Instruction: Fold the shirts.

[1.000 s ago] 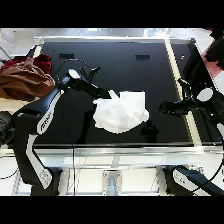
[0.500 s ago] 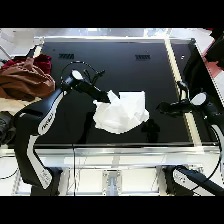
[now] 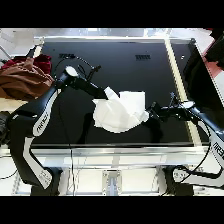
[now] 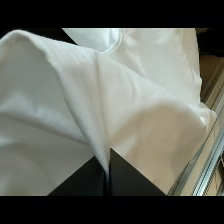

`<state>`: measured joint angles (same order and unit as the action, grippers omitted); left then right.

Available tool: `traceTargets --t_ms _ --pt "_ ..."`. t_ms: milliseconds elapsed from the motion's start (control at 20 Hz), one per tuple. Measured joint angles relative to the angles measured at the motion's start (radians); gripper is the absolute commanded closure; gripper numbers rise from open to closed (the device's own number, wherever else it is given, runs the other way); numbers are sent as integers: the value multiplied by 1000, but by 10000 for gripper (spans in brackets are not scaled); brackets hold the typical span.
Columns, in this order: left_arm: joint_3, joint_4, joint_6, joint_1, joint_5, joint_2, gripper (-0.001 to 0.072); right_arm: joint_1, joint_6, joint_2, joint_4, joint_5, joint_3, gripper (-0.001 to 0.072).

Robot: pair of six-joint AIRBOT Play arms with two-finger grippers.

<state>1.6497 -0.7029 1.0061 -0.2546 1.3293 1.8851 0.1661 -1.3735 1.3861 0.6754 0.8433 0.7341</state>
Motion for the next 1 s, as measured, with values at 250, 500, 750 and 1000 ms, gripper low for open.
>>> traceTargets --t_ms 250,500,750,1000 --pt "0 0 0 5 0 -3 695 19 29 34 -41 24 -4 283" --pt "0 0 0 7 0 -4 695 -31 71 78 -54 59 -5 698" --pt "12 -3 4 40 1 -65 696 -60 195 40 -154 142 73 699" --pt "37 -1 4 192 5 -311 696 -22 233 -200 -82 337 299 699"
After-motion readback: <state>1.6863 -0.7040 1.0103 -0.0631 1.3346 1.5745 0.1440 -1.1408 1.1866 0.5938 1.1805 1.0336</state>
